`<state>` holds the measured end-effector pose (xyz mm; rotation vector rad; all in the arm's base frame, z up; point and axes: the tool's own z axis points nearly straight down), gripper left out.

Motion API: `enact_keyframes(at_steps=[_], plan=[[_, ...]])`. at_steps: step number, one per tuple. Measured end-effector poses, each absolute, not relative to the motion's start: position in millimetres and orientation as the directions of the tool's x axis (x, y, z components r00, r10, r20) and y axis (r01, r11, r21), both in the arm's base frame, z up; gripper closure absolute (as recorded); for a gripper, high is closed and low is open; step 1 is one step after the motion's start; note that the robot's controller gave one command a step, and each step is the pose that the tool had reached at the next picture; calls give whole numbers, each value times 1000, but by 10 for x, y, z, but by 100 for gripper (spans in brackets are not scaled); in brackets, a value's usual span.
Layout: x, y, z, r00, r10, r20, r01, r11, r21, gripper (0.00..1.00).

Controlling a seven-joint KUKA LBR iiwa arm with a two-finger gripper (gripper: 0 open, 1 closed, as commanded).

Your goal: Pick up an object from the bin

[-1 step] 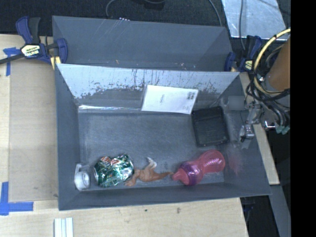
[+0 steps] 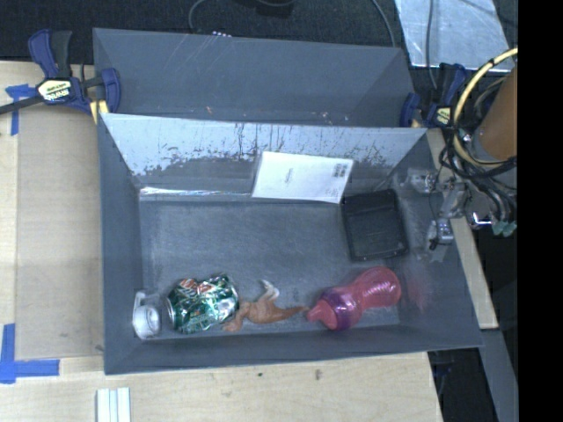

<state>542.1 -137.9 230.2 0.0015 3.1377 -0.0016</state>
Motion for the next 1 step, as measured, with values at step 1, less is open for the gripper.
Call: enact_keyframes(at_steps=[1], plan=[[5188,-1180,1871,-1000,2,-8,2,1000,-3,0]])
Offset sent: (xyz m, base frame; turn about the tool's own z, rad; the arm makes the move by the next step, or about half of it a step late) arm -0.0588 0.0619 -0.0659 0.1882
